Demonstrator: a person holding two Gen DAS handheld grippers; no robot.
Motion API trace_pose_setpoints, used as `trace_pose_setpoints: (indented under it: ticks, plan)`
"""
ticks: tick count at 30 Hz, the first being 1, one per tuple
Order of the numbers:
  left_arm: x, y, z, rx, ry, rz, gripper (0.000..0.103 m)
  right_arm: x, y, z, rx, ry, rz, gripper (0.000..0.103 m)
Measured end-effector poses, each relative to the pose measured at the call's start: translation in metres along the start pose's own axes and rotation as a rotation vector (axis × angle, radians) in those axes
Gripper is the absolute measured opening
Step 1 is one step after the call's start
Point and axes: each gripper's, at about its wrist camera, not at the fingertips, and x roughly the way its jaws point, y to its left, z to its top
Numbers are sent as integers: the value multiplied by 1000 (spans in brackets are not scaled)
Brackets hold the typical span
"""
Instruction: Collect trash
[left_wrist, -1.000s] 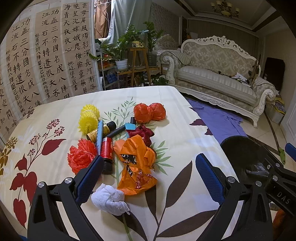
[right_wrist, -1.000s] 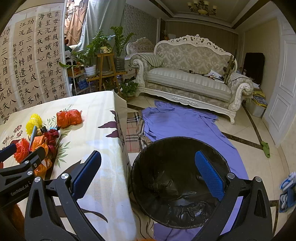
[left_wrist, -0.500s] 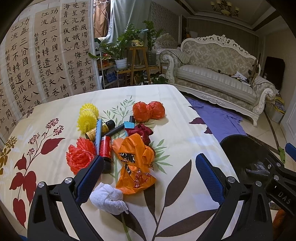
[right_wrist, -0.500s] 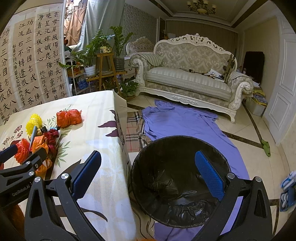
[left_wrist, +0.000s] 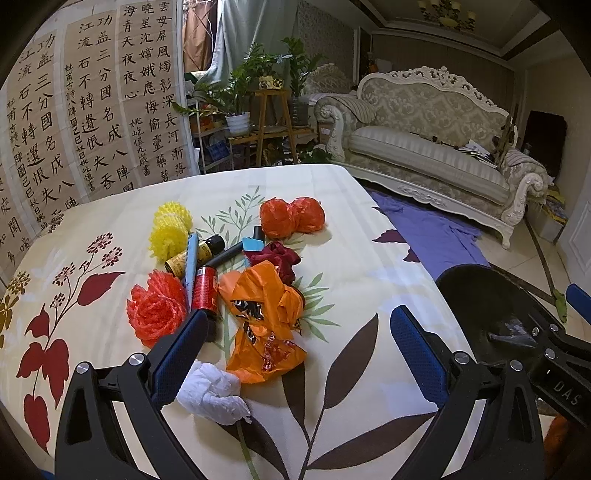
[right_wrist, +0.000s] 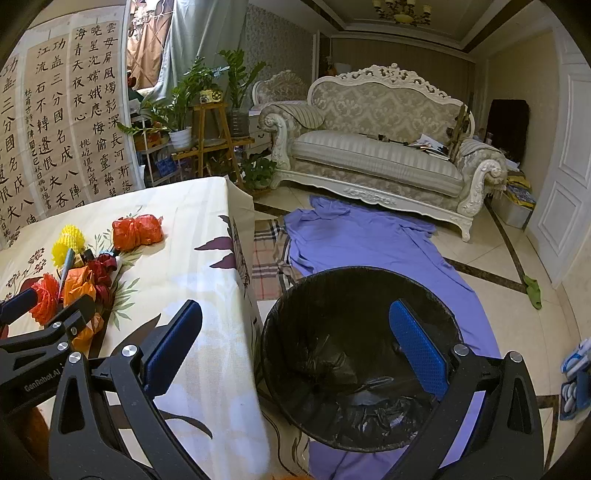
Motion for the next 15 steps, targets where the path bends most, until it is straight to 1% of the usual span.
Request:
trace_pose_setpoints:
  ticks: [4, 9, 10, 11, 12, 13, 14, 15]
  plan:
    - [-1, -1, 0, 3, 0, -2, 96, 0, 3, 0, -13, -2, -14, 99]
    - [-3, 0, 0, -2, 0, -3, 96, 0, 2, 0, -6, 7, -9, 99]
    - [-3, 2, 1, -5, 0, -3, 95, 0, 3, 0, -3, 11, -5, 98]
    - [-3, 4, 2, -7, 0, -3, 94, 0, 3, 0, 0, 14, -1, 95]
    - [-4, 7, 3, -9, 2, -1, 91, 1, 3, 0, 3, 16, 1, 92]
    - [-5, 10, 3, -13, 2, 3, 87, 1, 4, 0, 7, 23, 6, 86]
    - [-5, 12, 3, -16, 4, 7, 76, 2, 5, 0, 9, 30, 12, 82]
    - [-5, 17, 2, -23, 13, 10, 73, 3, 5, 1, 11, 35, 18, 81]
